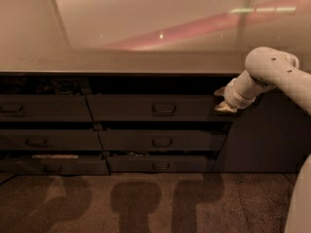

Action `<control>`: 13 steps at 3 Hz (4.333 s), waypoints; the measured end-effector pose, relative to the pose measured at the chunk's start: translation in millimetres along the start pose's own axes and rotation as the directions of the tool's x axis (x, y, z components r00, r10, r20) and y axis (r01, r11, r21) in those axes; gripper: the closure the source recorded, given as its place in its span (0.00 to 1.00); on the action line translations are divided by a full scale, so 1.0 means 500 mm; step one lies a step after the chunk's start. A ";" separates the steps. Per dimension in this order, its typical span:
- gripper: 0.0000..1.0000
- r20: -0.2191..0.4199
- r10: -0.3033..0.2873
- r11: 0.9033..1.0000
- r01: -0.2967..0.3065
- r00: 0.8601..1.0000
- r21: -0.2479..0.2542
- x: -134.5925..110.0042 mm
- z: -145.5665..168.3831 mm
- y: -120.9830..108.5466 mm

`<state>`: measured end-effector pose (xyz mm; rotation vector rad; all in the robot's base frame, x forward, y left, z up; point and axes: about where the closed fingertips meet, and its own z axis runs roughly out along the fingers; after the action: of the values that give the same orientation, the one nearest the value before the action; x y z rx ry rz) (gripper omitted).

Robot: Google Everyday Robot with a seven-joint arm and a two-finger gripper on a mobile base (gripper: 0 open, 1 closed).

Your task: Open top drawer

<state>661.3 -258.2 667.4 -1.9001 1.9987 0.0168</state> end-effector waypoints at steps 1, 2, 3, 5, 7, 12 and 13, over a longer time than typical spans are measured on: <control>1.00 -0.003 -0.003 1.000 0.003 1.000 0.001 0.002 0.005 0.013; 1.00 -0.003 -0.003 1.000 0.003 1.000 0.001 -0.001 -0.006 0.010; 1.00 -0.003 -0.003 1.000 0.003 1.000 0.001 -0.005 -0.021 0.006; 1.00 -0.003 -0.003 1.000 0.003 1.000 0.001 -0.012 -0.045 -0.001; 1.00 -0.074 -0.033 0.982 0.047 0.997 0.184 0.014 -0.180 0.036; 0.12 -0.074 -0.034 0.982 0.047 0.997 0.184 0.014 -0.179 0.036; 0.00 -0.074 -0.033 0.982 0.047 0.997 0.184 0.014 -0.179 0.036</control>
Offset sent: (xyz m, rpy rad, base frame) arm -0.2091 0.0059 -0.1327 -0.0938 -0.0367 0.0639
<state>620.1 -287.1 743.8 -1.8445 1.9323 -0.2427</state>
